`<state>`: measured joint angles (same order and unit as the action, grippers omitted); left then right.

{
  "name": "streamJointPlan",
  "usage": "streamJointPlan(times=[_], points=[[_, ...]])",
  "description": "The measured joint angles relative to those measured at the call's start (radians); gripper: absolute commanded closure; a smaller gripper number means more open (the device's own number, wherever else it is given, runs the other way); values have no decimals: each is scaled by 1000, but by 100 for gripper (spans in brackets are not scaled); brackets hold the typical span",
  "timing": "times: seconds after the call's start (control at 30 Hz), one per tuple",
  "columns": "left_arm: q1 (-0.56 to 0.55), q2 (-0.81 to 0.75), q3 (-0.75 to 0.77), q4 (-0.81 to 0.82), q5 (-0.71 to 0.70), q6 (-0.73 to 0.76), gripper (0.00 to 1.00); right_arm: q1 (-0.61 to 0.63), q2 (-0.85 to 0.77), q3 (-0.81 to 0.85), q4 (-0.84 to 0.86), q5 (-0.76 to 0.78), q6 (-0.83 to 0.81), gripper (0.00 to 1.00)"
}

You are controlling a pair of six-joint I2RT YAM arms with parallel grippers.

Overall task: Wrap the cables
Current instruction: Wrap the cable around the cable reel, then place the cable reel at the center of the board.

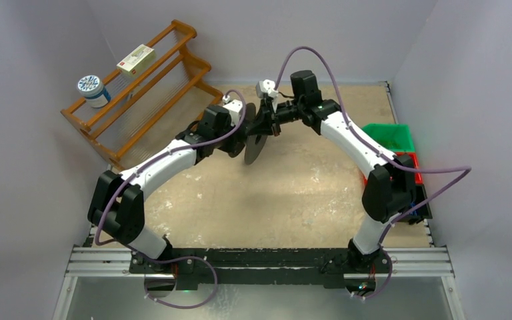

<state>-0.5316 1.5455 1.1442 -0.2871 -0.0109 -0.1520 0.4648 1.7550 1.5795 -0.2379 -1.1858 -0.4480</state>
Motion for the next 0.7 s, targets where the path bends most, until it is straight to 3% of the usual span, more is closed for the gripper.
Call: streamJointPlan(times=[0.17,0.43,0.7], points=[[20,22,4,19,95,-108,100,54,-5,-73,47,36,-17,100],[151,56,3,86,352,-340,100,95,-102,-285,182,212,-80,100],[166,95,-43,242,515,-494,100,124,-188,-442,283,375,-169,100]])
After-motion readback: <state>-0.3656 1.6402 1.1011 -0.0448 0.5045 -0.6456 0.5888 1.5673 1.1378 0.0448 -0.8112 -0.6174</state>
